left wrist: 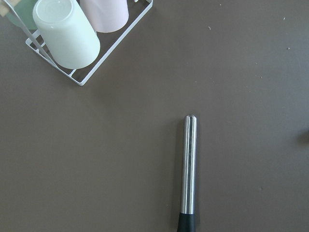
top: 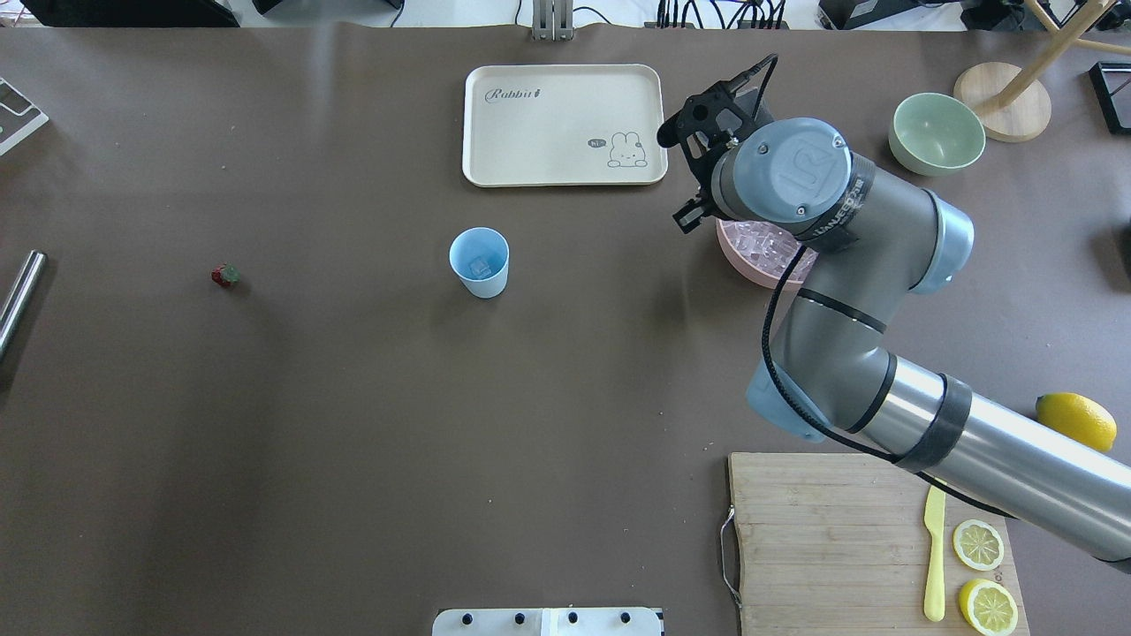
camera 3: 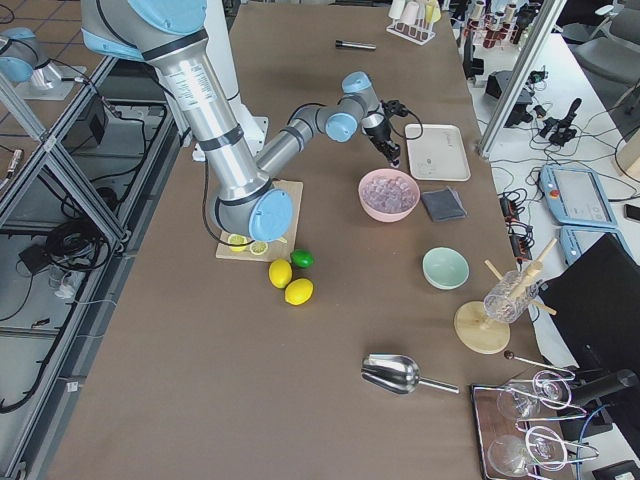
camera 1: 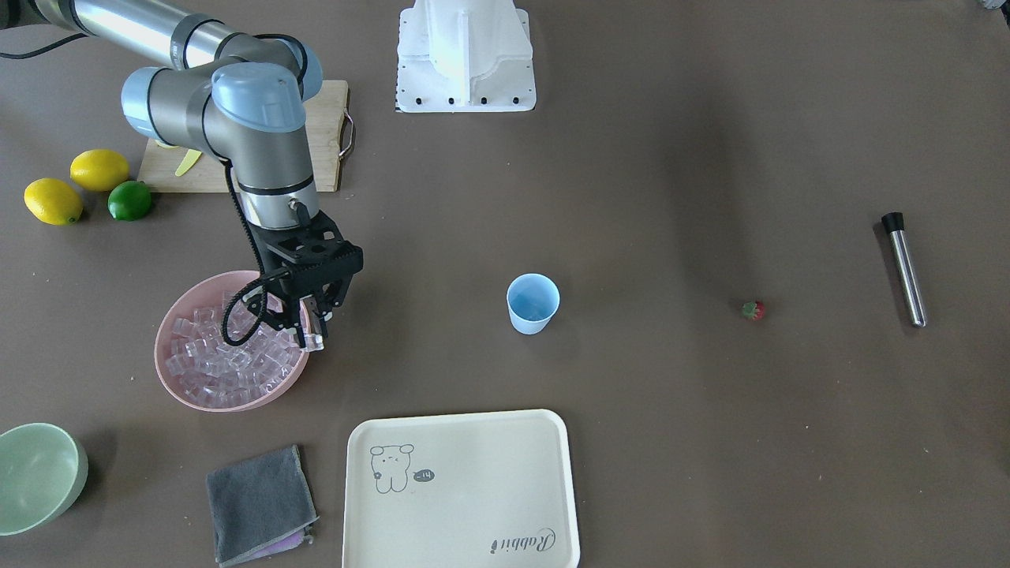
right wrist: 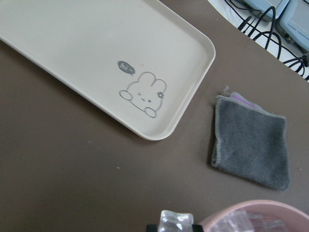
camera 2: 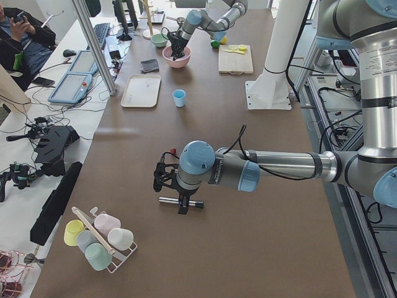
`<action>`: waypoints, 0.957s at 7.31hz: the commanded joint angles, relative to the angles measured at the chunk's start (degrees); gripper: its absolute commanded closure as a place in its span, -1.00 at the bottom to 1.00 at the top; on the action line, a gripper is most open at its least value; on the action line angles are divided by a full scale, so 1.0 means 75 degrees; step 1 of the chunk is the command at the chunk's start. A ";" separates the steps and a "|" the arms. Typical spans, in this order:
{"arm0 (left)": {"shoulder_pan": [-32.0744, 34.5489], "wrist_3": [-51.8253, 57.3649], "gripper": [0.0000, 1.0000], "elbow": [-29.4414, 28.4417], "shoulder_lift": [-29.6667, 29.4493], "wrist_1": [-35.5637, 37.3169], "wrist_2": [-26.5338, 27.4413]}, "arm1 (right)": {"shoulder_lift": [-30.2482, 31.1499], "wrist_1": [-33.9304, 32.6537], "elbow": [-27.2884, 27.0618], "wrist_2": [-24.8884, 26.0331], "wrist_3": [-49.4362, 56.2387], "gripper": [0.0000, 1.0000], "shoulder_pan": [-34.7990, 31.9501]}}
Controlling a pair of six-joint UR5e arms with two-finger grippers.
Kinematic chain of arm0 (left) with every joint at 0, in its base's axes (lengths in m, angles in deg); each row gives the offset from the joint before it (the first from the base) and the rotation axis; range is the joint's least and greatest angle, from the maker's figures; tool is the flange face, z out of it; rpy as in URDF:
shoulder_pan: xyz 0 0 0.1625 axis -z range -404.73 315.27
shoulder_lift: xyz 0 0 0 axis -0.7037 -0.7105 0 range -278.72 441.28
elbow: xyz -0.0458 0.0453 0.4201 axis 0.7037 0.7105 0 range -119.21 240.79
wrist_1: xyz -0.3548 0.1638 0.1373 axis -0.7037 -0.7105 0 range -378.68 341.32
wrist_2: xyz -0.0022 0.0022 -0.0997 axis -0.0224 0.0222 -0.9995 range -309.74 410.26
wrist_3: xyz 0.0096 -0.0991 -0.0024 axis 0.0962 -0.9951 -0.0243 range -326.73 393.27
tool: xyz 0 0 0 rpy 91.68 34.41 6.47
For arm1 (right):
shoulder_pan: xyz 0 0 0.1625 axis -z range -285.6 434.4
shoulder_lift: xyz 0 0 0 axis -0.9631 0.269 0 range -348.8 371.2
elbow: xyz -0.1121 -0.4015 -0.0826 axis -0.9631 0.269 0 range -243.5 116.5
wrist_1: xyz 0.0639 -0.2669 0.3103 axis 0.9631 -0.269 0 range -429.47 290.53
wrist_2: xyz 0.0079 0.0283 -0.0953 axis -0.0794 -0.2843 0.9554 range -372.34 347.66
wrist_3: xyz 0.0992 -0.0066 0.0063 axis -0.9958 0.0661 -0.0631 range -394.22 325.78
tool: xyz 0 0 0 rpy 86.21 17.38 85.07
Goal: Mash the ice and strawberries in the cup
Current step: 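Carry the ice cube with the right gripper over the cup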
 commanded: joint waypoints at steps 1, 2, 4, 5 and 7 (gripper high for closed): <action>0.0000 0.0000 -0.99 0.0016 0.0000 0.0000 -0.0004 | -0.1219 -0.0521 0.0189 0.0539 -0.1901 1.00 0.1063; 0.0000 0.0000 -0.99 0.0027 -0.0012 0.0000 -0.0039 | -0.1876 -0.1048 0.0282 0.0798 -0.2489 1.00 0.1475; 0.0000 0.0000 -0.99 0.0028 -0.0012 0.0000 -0.0039 | -0.2220 -0.0995 0.0494 0.1279 -0.3102 1.00 0.2120; 0.0000 0.0000 -0.99 0.0016 -0.0012 0.0012 -0.0039 | -0.2257 -0.0983 0.0715 0.1409 -0.3127 1.00 0.2147; 0.0058 0.0012 -0.99 0.0074 0.0000 0.0012 -0.0039 | -0.2257 -0.0061 0.0857 0.1621 -0.3337 1.00 0.2135</action>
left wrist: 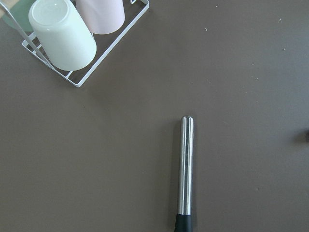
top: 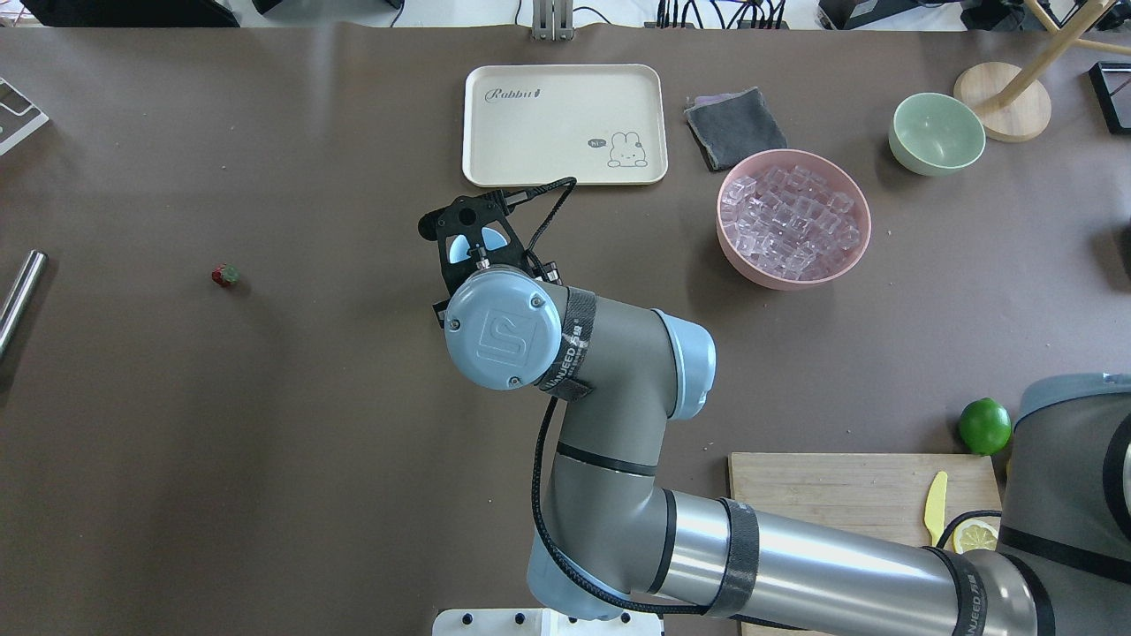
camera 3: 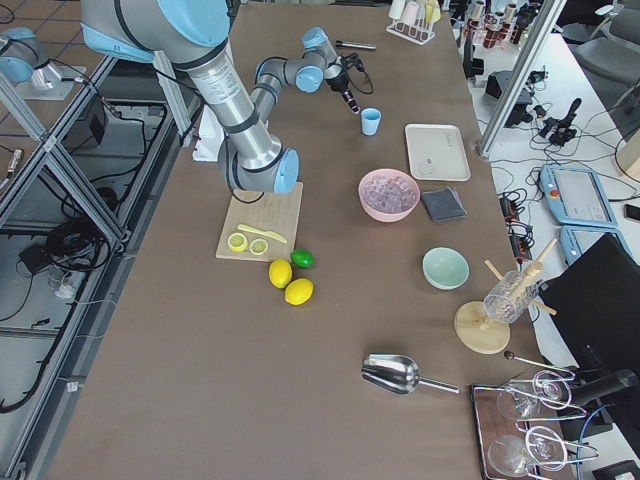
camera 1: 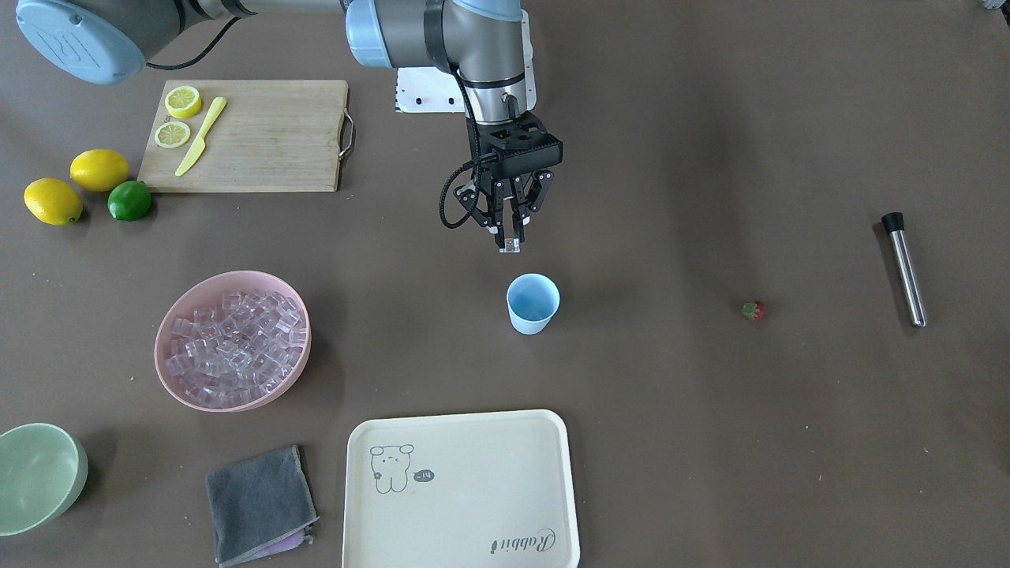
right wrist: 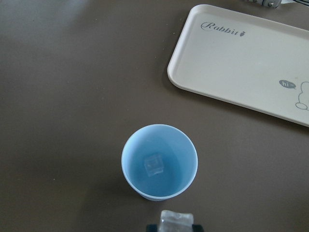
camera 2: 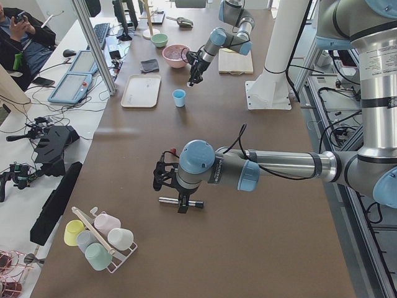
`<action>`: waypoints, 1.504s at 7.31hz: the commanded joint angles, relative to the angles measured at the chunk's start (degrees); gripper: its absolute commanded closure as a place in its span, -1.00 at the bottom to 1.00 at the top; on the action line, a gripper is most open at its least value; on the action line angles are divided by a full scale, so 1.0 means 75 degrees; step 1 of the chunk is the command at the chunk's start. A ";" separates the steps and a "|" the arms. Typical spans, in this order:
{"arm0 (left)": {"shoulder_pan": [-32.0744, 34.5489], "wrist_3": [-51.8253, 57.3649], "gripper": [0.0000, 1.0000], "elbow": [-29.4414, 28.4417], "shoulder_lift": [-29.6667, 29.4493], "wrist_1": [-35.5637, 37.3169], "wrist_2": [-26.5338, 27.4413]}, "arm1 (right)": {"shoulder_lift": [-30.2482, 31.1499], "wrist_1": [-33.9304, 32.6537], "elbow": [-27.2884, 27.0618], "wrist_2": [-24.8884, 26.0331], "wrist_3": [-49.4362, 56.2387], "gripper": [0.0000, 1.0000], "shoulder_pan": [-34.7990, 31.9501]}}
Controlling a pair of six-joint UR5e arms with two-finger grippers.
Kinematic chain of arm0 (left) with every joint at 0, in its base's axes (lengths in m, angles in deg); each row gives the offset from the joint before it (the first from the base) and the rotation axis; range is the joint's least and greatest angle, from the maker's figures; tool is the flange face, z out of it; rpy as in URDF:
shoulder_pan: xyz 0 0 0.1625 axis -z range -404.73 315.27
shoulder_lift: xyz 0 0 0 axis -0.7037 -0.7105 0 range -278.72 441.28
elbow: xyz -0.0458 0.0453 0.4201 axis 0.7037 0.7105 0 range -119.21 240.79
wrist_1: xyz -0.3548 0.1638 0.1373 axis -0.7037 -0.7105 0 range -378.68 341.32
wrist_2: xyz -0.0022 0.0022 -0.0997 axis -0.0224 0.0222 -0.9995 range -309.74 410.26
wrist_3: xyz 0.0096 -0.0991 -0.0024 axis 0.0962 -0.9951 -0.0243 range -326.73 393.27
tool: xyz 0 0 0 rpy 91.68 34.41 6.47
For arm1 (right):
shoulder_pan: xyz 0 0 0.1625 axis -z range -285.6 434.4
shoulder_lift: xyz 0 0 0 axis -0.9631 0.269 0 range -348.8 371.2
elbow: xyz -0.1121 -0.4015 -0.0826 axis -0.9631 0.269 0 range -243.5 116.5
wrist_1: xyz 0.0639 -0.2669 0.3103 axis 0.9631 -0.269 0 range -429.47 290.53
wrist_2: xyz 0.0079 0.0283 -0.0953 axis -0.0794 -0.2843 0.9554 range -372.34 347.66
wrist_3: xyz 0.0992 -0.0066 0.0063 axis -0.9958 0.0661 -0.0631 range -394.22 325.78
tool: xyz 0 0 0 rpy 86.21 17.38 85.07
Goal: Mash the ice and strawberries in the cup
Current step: 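Open the right gripper to drop the ice cube into the cup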
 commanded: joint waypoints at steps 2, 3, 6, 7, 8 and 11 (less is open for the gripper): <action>0.0161 0.0009 -0.99 0.0004 -0.0013 0.0001 0.0000 | -0.0022 0.0875 0.0435 0.0810 -0.0358 1.00 0.0024; 0.0161 0.0009 -0.99 0.0039 -0.0002 0.0001 0.0000 | -0.0022 0.1470 0.0751 0.0906 -0.0358 1.00 0.0012; 0.0161 0.0021 -0.99 0.0016 -0.0014 0.0001 0.0000 | -0.0046 0.1769 0.1011 0.1058 -0.0695 1.00 -0.0035; 0.0161 0.0021 -0.99 0.0027 -0.0014 0.0001 0.0000 | -0.0011 0.1827 0.1047 0.1361 -0.0709 1.00 0.0070; 0.0161 0.0021 -0.99 0.0039 -0.0025 0.0001 0.0000 | -0.0022 0.1828 0.1047 0.1399 -0.0721 0.88 0.0082; 0.0149 0.0009 -0.99 0.0027 -0.0107 0.0001 0.0000 | -0.0022 0.1945 0.1211 0.1632 -0.1143 -0.01 0.0153</action>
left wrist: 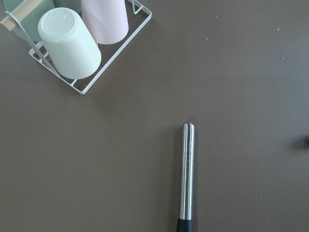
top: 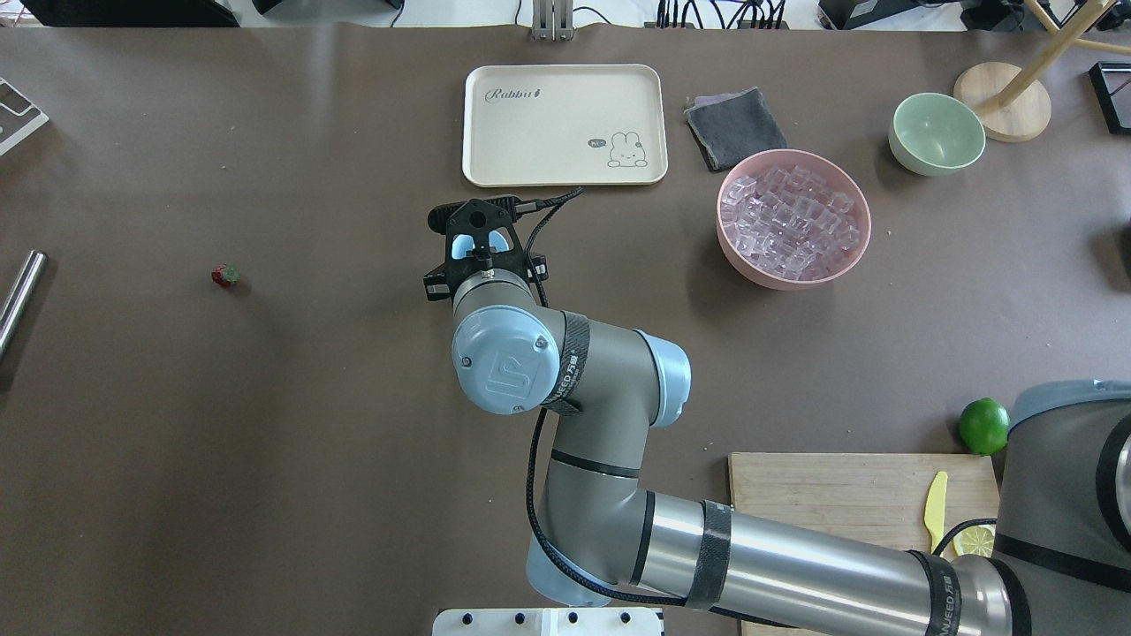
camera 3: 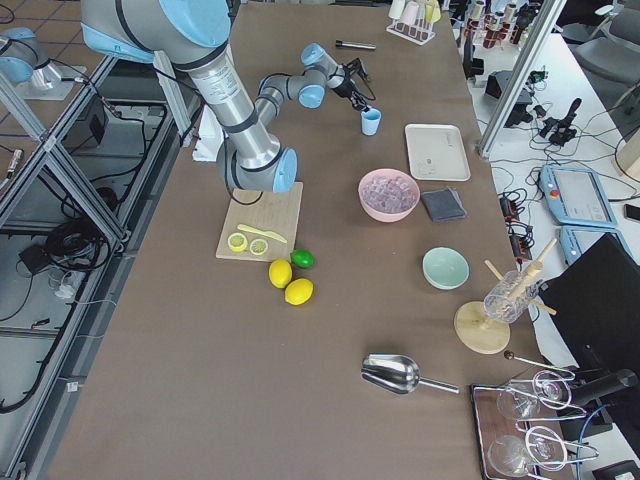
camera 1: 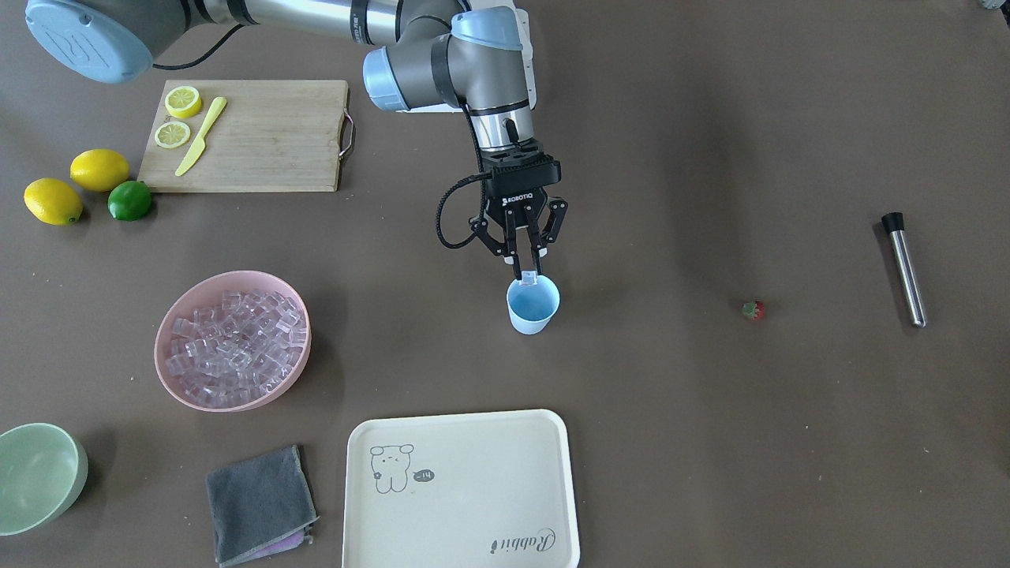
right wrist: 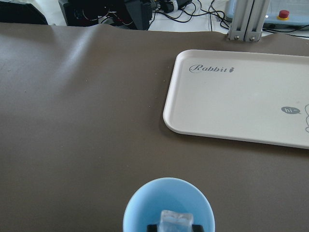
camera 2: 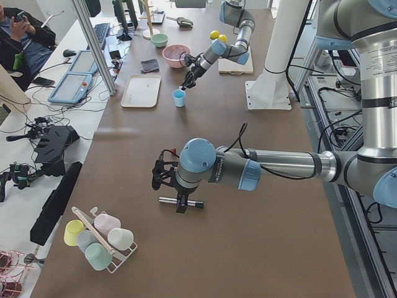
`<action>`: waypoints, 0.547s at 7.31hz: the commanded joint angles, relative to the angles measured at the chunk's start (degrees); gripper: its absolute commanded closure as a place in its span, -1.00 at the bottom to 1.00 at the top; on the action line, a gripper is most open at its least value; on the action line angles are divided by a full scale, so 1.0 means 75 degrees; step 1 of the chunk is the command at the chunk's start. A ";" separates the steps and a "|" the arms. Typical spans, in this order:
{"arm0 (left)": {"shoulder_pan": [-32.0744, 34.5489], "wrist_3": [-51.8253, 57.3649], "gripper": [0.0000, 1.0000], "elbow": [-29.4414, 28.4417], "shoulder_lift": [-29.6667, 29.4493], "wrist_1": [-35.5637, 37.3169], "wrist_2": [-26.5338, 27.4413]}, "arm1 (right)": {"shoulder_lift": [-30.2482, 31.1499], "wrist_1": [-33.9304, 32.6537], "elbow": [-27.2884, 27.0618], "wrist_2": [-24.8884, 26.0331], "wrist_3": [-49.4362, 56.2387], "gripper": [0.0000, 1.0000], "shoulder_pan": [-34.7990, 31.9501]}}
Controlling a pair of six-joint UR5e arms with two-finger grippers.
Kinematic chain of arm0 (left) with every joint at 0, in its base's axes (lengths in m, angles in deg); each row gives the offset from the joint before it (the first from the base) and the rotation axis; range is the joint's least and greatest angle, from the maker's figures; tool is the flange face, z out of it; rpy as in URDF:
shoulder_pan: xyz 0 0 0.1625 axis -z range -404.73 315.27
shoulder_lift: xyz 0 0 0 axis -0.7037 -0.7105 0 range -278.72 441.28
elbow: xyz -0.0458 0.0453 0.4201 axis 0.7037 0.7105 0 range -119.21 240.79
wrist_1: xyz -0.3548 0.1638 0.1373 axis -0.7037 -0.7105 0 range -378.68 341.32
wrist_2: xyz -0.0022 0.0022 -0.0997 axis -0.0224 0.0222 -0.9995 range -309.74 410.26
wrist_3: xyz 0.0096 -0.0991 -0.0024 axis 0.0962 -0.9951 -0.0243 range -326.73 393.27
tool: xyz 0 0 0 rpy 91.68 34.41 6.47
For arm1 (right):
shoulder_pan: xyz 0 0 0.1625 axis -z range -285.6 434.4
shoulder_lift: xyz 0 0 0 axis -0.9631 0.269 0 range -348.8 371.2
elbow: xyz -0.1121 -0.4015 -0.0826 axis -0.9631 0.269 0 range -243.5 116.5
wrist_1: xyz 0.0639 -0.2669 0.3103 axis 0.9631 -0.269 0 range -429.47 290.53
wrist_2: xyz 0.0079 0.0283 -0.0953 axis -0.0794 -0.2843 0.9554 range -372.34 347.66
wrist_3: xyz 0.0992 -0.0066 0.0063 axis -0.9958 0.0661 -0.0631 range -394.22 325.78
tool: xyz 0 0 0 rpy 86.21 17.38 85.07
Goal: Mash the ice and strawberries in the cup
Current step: 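Open the right gripper to drop the ice cube into the cup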
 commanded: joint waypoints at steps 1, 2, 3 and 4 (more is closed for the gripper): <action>-0.0013 -0.0004 -0.99 -0.0014 -0.0060 0.0000 0.0000 | 0.0006 0.0062 0.0132 0.0220 -0.0068 -0.66 0.0023; -0.0014 -0.0004 -0.99 -0.0002 -0.0049 0.0000 0.0000 | -0.0005 0.0050 0.0109 0.0232 -0.0067 -0.98 0.0093; -0.0014 -0.0004 -0.99 0.0009 -0.0049 0.0000 0.0000 | 0.0029 0.0015 0.0039 0.0244 0.0118 -0.99 0.0094; -0.0014 -0.0004 -0.99 -0.0002 -0.0049 0.0000 0.0000 | 0.0180 -0.0020 -0.0054 0.0233 0.0665 -0.99 0.0094</action>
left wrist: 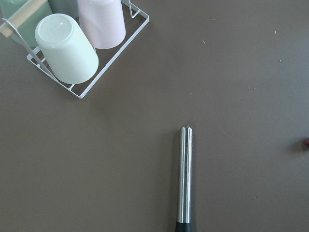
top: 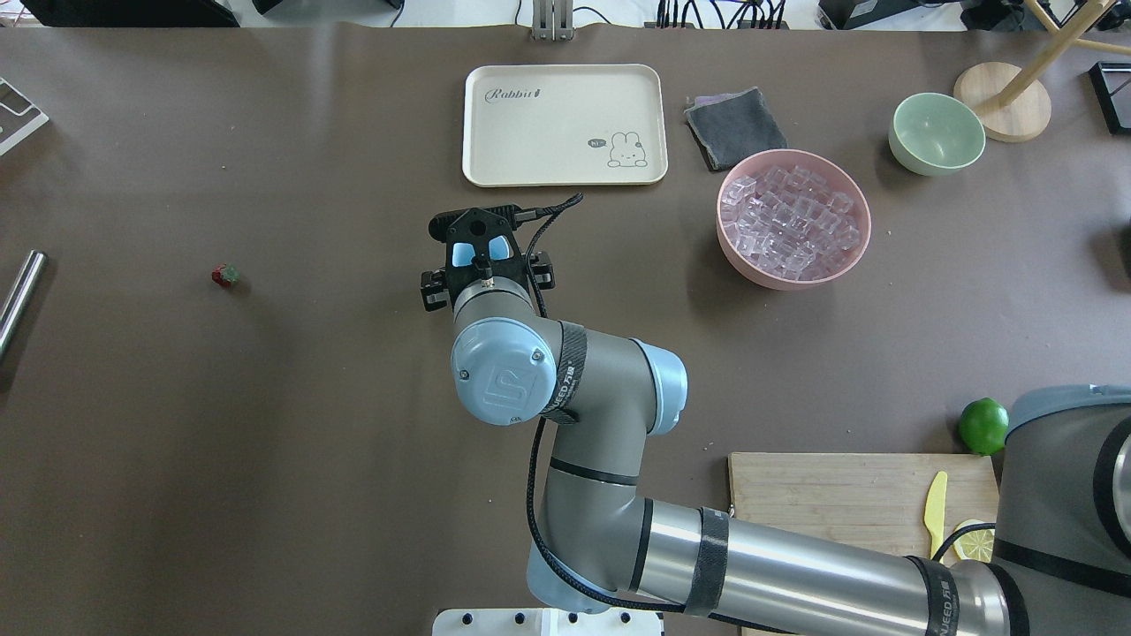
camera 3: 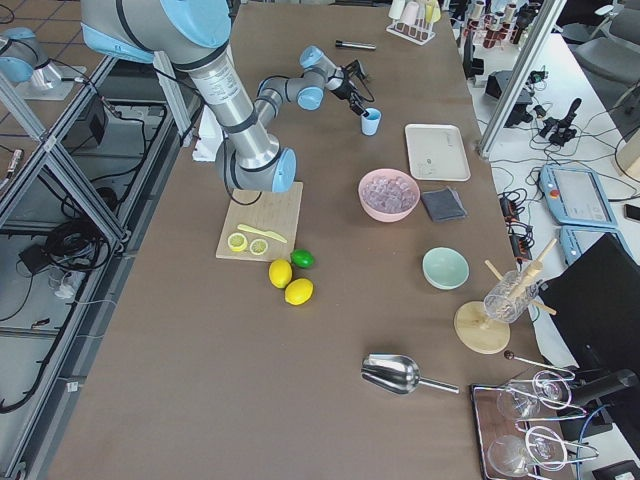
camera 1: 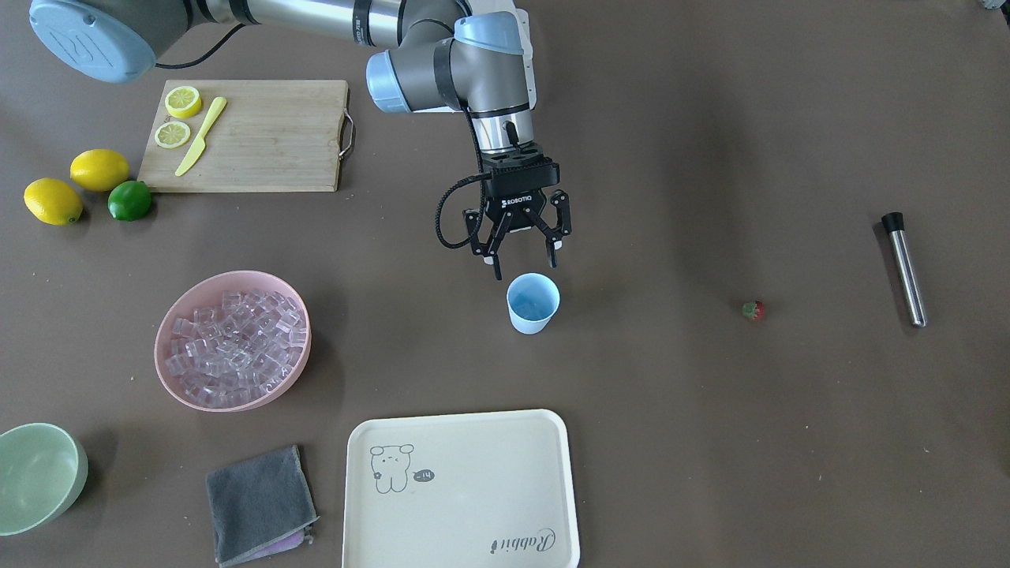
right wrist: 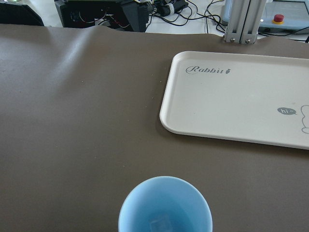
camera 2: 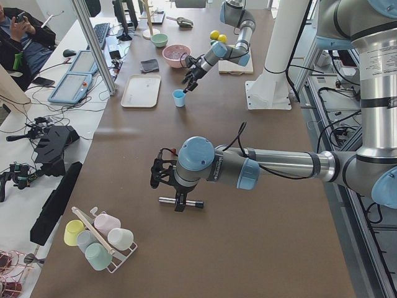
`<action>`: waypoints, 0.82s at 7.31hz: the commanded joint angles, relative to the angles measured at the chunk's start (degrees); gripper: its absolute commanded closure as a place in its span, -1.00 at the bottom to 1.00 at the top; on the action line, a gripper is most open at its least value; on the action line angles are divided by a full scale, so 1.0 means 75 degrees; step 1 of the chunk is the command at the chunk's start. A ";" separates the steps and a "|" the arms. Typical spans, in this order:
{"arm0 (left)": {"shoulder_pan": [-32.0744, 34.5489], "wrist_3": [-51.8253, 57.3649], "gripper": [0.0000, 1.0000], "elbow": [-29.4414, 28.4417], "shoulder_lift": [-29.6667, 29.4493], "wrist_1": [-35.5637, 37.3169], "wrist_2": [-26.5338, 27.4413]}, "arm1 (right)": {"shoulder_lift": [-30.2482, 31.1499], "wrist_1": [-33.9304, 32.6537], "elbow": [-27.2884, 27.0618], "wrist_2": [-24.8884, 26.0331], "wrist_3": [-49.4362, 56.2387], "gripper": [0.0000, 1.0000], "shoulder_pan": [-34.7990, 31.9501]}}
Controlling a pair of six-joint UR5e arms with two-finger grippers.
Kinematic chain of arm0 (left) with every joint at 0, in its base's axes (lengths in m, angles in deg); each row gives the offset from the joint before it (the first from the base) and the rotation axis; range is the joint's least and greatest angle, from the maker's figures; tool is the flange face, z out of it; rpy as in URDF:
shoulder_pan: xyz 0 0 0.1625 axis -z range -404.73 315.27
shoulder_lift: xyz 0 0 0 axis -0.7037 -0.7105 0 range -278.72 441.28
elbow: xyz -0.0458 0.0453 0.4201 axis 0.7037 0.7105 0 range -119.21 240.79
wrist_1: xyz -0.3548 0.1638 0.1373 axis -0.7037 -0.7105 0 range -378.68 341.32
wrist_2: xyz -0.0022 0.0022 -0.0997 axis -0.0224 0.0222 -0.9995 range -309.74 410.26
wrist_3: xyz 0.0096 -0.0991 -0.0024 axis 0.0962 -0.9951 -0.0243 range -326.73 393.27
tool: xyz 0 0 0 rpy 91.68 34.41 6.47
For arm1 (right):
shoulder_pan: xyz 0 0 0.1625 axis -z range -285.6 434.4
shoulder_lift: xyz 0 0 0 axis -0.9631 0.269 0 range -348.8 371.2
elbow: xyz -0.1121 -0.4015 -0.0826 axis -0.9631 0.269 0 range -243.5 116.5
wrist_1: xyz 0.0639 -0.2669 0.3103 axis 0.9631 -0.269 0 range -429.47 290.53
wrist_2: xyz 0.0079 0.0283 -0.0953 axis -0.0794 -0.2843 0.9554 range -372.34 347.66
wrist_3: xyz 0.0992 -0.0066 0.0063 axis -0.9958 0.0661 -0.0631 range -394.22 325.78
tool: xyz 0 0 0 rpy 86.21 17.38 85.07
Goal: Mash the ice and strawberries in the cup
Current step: 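Move the right gripper back to the pink bowl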
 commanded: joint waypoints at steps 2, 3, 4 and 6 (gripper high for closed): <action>-0.0024 -0.0023 -0.99 -0.0049 -0.0012 -0.0012 0.0000 | 0.1014 -0.0027 -0.1015 -0.0312 0.0987 -0.98 -0.0235; -0.0024 -0.0024 -0.99 -0.0049 -0.0012 -0.0012 0.0000 | 0.1518 -0.0039 -0.1543 -0.1255 0.1652 -0.97 -0.0724; -0.0024 -0.0035 -0.99 -0.0026 0.0000 -0.0012 0.0000 | 0.1929 0.0019 -0.1745 -0.1554 0.2087 -0.93 -0.1019; -0.0047 -0.0035 -0.99 -0.0038 0.0000 -0.0023 0.0000 | 0.2201 -0.0004 -0.1700 -0.2557 0.3711 -0.89 -0.1873</action>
